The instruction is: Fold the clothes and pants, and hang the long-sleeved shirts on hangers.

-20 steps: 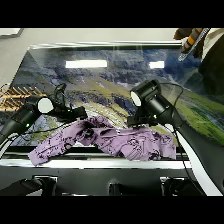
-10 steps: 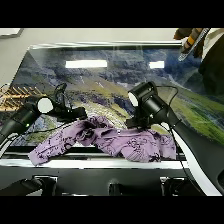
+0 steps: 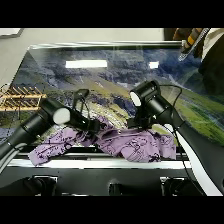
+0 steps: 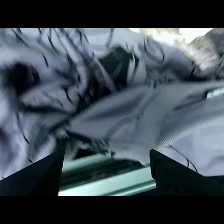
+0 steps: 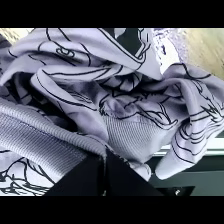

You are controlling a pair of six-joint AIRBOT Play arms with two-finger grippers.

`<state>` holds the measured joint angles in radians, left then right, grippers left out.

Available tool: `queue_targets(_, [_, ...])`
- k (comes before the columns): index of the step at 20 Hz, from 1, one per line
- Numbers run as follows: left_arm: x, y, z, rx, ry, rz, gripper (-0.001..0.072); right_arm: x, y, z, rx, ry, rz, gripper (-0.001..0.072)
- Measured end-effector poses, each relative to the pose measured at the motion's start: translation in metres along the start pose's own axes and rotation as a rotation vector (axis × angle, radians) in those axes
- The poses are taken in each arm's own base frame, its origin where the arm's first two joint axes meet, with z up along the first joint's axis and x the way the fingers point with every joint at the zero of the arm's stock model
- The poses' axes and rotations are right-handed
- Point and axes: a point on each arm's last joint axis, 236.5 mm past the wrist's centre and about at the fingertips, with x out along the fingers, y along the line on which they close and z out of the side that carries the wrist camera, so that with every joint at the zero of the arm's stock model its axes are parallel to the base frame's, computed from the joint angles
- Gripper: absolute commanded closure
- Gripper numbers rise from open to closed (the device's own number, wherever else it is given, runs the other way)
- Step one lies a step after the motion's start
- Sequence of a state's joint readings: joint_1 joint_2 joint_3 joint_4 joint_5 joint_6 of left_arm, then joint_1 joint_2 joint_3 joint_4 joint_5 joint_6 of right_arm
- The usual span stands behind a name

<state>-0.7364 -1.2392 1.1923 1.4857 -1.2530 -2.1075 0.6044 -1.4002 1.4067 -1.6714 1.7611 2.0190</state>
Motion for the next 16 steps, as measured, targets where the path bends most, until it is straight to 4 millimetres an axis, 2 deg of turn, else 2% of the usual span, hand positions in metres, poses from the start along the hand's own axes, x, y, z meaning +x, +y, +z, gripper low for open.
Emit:
queue_targets(7, [0.019,-0.007,-0.012,-0.025,-0.02,0.126,0.0097,0.0,0.003,0.005,0.015,-0.023,0.015,0.067])
queue_targets(16, [0.035,-0.014,-0.01,-0.028,-0.023,0.127,0.0097,-0.001,0.006,0.01,0.018,-0.045,0.025,0.067])
